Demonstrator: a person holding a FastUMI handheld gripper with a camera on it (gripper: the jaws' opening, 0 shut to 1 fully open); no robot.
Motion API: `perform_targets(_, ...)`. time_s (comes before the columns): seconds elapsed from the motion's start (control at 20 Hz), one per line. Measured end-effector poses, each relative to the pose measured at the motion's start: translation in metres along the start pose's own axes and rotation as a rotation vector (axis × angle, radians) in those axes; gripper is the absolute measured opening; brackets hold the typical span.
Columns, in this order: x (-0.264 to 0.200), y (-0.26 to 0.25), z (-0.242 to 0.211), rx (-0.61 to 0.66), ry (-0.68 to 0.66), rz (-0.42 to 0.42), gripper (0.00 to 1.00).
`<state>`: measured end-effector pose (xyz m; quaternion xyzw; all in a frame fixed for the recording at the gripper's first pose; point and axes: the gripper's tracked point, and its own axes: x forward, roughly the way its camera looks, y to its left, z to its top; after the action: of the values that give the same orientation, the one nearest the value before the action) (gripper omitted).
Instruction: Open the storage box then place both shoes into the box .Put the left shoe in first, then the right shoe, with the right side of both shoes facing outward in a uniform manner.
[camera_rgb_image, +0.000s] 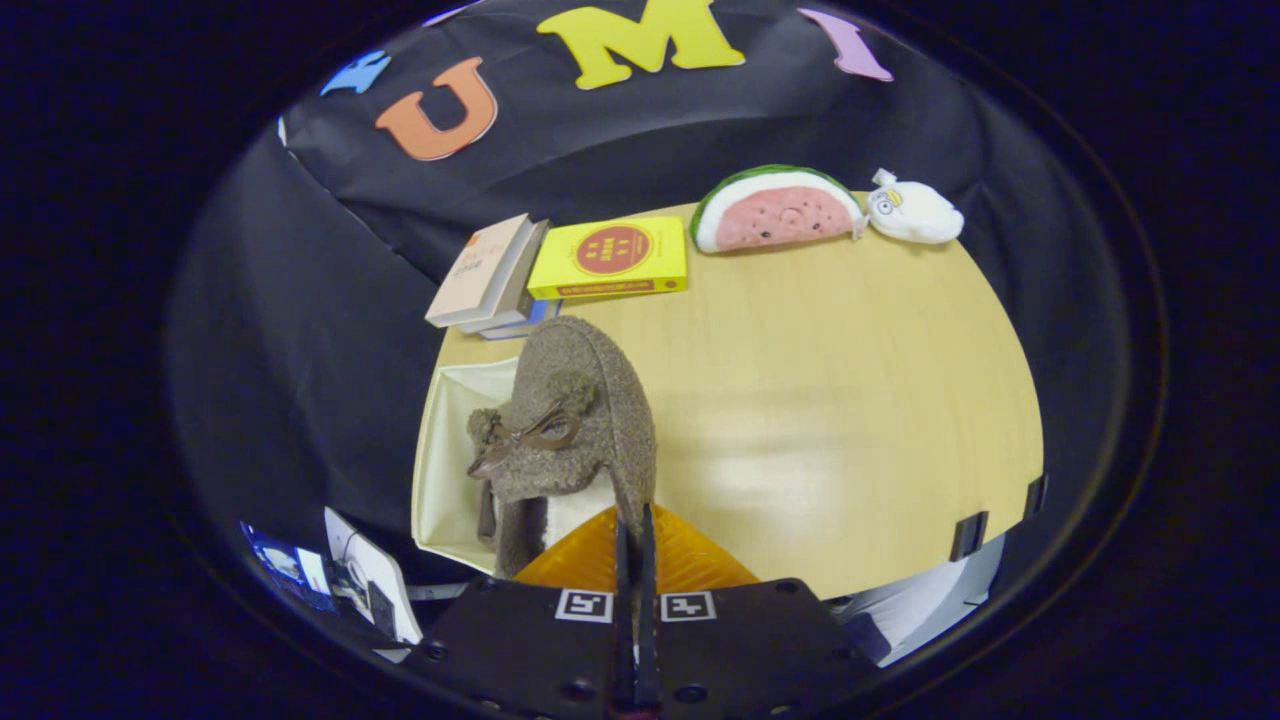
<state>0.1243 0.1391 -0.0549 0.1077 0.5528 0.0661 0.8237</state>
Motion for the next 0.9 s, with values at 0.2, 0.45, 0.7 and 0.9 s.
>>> perform_targets(0.2,0.023,0.056,-0.012,0.035,-0.018,0.062,0.03)
perform_targets(0.45,0.066,0.077,-0.017,0.124,-0.094,0.041,0.03)
perform_targets(0.7,0.096,0.072,-0.022,0.083,-0.169,-0.043,0.03)
perform_targets(0.9,0.102,0.073,-0.023,0.111,-0.181,-0.011,0.03)
